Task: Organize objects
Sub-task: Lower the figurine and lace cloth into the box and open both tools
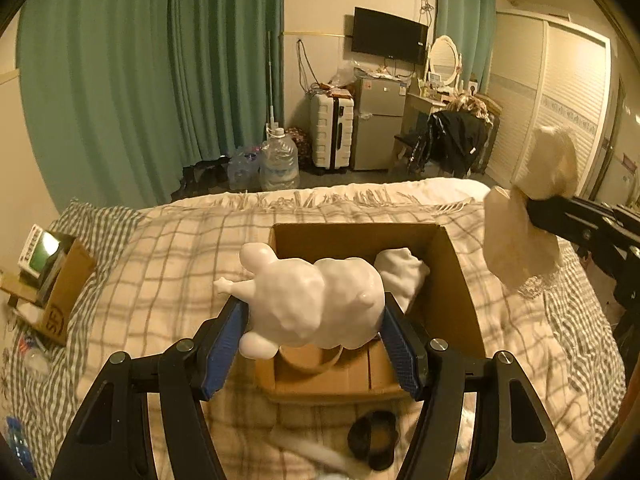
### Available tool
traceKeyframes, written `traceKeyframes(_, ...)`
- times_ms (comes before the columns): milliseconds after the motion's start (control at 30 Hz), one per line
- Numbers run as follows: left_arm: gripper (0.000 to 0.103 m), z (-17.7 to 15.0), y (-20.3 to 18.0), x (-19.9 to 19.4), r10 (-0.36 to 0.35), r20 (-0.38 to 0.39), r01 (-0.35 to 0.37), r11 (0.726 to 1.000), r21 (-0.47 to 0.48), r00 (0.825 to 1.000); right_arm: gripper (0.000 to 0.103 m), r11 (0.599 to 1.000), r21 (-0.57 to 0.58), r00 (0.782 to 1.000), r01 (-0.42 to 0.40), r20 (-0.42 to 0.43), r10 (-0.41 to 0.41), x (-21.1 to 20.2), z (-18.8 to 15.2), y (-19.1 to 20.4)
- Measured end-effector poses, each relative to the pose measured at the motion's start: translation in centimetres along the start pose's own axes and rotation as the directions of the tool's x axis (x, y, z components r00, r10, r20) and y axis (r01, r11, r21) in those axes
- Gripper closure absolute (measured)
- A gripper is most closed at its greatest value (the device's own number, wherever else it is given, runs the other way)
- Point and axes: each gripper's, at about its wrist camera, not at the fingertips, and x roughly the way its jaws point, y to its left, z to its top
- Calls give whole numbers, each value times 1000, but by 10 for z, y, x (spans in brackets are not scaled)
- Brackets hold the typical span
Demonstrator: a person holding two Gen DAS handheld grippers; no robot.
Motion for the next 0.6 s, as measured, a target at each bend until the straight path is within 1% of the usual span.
traceKeyframes(100,36,-1,-5,16,5,-10,-4,1000,22,1000,92,1000,16,1000,4,-19,-4,22,0,-7)
traceKeyframes(200,36,-5,-8,32,-8,-29,9,999,33,1000,92,999,32,999,6,-46,-5,45,-4,-15)
traceKeyframes(267,36,-7,-10,42,-14,-42,16,999,40,999,92,999,45,998,1,-69,2,59,-11,-19)
traceKeyframes(400,34,-7,-14,56,-35,-60,38,998,44,998,92,998,63,996,-5,-88,11,78,-22,-25)
traceKeyframes(467,32,-6,-15,58,-51,-69,54,998,42,996,83,997,76,997,6,-76,0,79,-25,-32)
traceKeyframes(500,30,-6,-16,56,-54,-69,57,997,44,996,72,996,84,997,9,-75,-3,79,-25,-34)
traceKeyframes(533,21,-5,-17,53,-47,-64,50,998,48,997,63,996,94,997,11,-71,-5,78,-25,-36)
traceKeyframes(567,13,-4,-17,50,-39,-56,42,998,52,998,59,994,109,998,11,-63,-4,74,-25,-39)
traceKeyframes(600,11,-3,-18,44,-30,-41,32,998,57,999,52,993,117,998,6,-57,1,70,-24,-40)
